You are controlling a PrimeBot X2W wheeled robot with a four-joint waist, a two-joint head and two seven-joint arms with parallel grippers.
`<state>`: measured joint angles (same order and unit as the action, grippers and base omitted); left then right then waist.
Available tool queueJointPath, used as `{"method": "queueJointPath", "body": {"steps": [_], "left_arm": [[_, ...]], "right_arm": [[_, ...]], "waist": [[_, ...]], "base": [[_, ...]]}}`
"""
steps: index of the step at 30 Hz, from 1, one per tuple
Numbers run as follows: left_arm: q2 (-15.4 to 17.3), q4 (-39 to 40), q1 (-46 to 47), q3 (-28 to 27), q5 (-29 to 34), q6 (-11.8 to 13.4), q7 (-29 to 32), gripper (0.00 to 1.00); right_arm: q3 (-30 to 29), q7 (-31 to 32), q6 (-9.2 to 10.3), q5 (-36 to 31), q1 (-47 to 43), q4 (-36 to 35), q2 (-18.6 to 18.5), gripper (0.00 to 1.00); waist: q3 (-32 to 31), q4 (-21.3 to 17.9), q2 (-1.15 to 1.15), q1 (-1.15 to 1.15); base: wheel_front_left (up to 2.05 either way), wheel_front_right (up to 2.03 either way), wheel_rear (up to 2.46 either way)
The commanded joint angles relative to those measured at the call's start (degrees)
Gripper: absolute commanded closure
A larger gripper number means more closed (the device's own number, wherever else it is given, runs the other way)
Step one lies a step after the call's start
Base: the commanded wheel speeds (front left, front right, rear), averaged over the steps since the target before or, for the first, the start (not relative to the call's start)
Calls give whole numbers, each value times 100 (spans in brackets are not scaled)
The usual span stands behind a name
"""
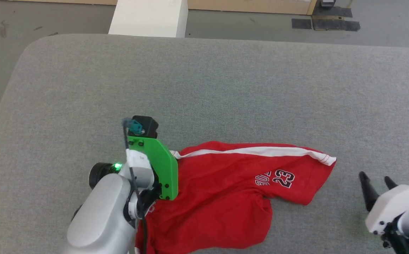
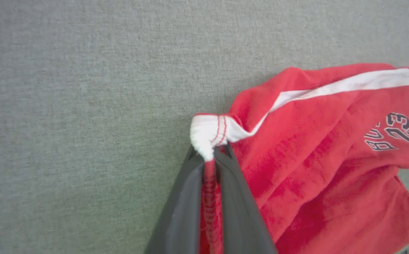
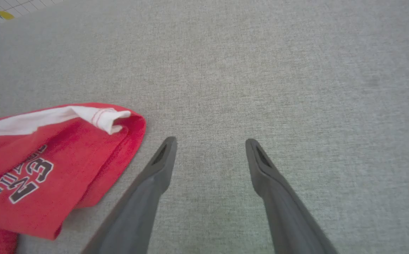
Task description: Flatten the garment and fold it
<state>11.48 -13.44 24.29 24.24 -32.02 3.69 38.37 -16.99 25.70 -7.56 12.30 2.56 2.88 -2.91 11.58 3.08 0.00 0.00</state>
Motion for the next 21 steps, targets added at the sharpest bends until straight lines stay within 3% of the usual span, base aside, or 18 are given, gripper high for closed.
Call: {"method": "queueJointPath", "body": {"steps": [1, 13, 21], "left_arm": [[-27, 76, -150, -72, -118, 58, -77, 100], [-73, 654, -594, -184, -284, 235, -268, 100], [-112, 757, -504, -128, -268, 231, -313, 100]], "right_arm": [[108, 22, 8, -63, -39, -41, 3, 0], [1049, 675, 8, -1009, 645, -4, 3, 0], [1190, 1062, 8, -1315, 962, 168, -12, 0]], "waist": [[1, 7, 0, 0], [192, 135, 0, 0], [381, 256, 0, 0]], "base": [[0, 0, 0], [0, 0, 0], [0, 0, 0]]}}
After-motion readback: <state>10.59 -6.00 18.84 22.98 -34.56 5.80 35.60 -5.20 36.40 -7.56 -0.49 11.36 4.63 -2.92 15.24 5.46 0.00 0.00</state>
